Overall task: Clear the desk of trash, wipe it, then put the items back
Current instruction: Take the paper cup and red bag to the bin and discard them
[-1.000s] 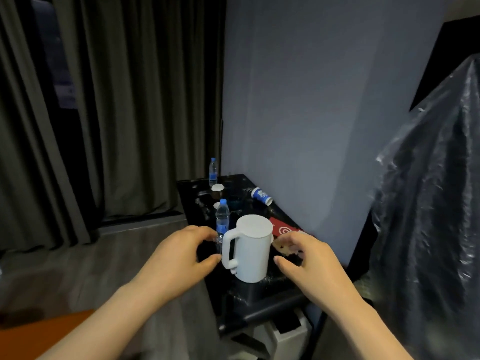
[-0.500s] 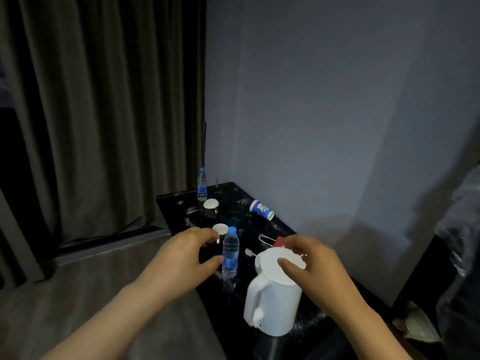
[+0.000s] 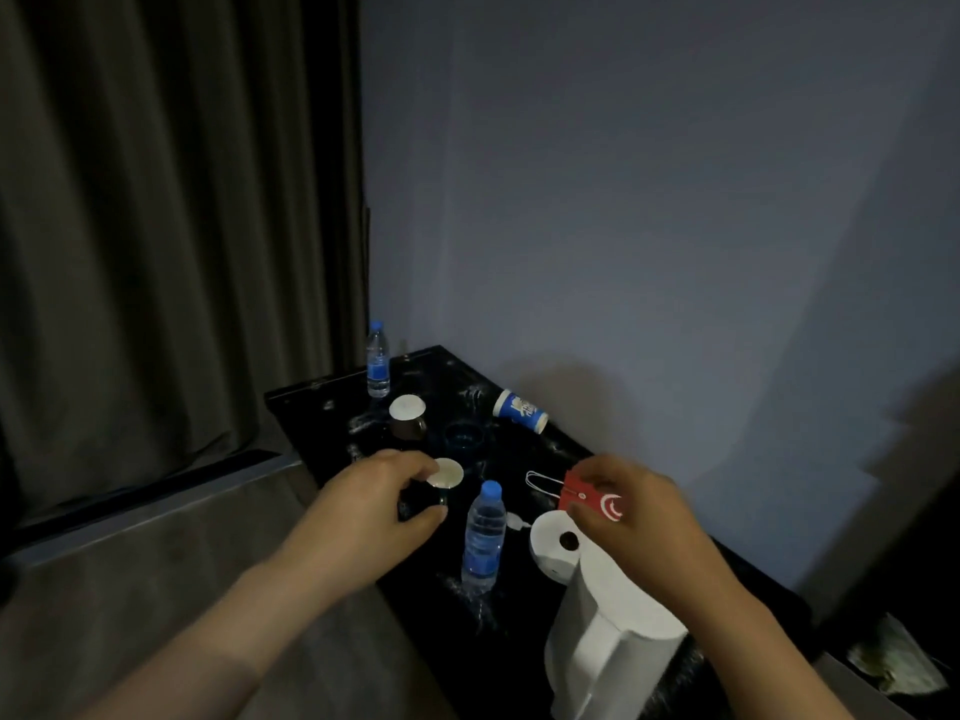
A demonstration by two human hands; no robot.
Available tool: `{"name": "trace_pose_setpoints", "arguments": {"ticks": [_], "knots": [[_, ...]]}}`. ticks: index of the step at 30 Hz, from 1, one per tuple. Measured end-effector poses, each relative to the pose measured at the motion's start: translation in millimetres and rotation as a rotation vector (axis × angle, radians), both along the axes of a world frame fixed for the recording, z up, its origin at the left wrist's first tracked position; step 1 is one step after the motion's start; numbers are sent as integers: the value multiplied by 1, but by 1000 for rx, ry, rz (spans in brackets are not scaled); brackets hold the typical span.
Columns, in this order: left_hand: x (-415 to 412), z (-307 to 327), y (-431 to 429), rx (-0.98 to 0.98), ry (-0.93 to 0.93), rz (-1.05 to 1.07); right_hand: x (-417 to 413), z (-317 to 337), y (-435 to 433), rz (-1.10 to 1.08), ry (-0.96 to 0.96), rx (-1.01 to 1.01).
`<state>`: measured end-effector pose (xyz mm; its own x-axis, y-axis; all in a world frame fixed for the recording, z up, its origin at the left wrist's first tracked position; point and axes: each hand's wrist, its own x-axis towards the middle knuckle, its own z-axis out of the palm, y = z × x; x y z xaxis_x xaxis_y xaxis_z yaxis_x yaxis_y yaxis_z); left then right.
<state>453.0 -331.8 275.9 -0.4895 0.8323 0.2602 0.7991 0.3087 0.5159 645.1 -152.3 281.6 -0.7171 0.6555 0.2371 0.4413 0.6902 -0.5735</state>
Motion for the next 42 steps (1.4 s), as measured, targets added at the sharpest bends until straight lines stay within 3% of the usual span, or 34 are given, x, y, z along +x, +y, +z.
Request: {"name": "trace_pose_setpoints", "arguments": {"ticks": [14,29,42], "knots": [[-152,-18,155,-38,-55,-149,-129,-21,129,-150,-27,-51],[-226,-67,333,-145,-116,-620,-154,-46,184,-631,-169,-112],[-227,-95,405,-238,-173,-940,-155,-79,193,-1001,-291,-297]]}}
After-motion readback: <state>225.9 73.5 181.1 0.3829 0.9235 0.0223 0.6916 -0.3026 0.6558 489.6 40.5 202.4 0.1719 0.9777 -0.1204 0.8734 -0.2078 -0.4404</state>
